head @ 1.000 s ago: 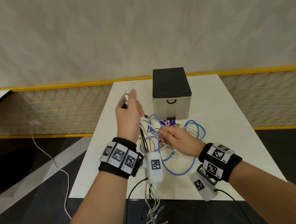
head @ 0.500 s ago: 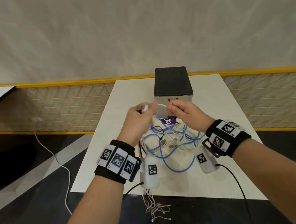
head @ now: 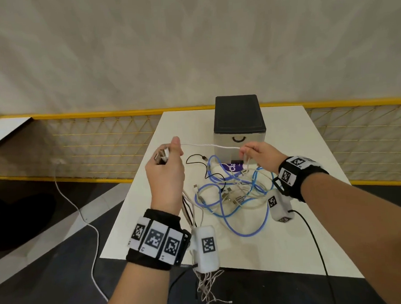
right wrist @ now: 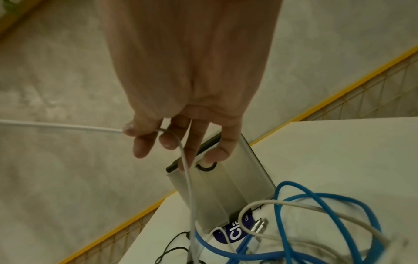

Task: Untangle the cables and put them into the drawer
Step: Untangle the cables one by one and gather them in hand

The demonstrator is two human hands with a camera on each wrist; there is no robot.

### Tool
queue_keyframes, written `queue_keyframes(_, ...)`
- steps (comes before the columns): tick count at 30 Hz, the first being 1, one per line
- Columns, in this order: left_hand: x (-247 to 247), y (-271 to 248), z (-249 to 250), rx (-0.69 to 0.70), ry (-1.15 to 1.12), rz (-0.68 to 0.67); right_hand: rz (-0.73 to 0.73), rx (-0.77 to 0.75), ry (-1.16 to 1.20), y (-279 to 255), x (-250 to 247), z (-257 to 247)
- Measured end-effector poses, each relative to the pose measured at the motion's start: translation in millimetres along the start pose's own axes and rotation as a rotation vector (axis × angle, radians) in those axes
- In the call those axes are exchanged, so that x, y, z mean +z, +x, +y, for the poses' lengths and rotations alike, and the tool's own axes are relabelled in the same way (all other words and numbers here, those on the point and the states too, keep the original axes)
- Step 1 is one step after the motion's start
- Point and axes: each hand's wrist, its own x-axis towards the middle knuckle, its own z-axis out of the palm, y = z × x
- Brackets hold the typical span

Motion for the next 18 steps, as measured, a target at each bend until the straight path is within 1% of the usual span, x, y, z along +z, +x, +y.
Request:
queue_keyframes(1,1.2,-0.9,-2.7,-0.016,0.015,0.006,0.014,0.027,0.034,1.9,0.3,-3.5)
queue_keyframes(3,-1.4,0.5,-5.3,-0.057,0.062,0.015,0.068,0.076,0.18,3.2,1.6,-11.9)
queue_keyframes(4,-5.7,2.9,-7.3,-0.054,0.091,0.02,0.105,0.075,0.243,1.6,1.0,-16.8)
queue_keyframes(6,-16.0,4.5,-7.6,0.018,0.148,0.056,0.157,-0.002,0.241,-1.9,-1.7,-27.7)
queue_keyframes(7,-20.2,4.2,-8.0,0.072,0.194,0.079,0.16,-0.062,0.198,-4.1,-3.1,-34.0)
queue_keyframes(8,-21.8,1.5,-7.9,0.135,0.245,0.073,0.15,-0.123,0.139,-6.8,-4.0,-41.2)
queue_keyframes(9,-21.2,-1.0,-9.3,0.19,0.28,0.031,0.134,-0.187,0.08,-9.6,-4.3,-49.2)
queue_keyframes(11,-10.9,-8.0,-12.3,0.252,0.317,-0.111,0.098,-0.31,-0.029,-15.7,-3.0,-65.5)
queue_keyframes(12,-3.6,-12.1,-13.5,0.251,0.343,-0.185,0.088,-0.373,-0.066,-18.4,-1.2,-73.0)
queue_keyframes(14,9.1,-17.0,-15.9,0.242,0.439,-0.29,0.082,-0.478,-0.114,-23.8,1.8,-85.7)
queue_keyframes(16,15.7,-17.0,-19.0,0.235,0.463,-0.325,0.083,-0.518,-0.15,-29.4,1.2,-92.4)
queue_keyframes(18,17.6,-17.2,-15.4,0.239,0.424,-0.292,0.074,-0.49,-0.126,-35.1,-0.5,-93.0)
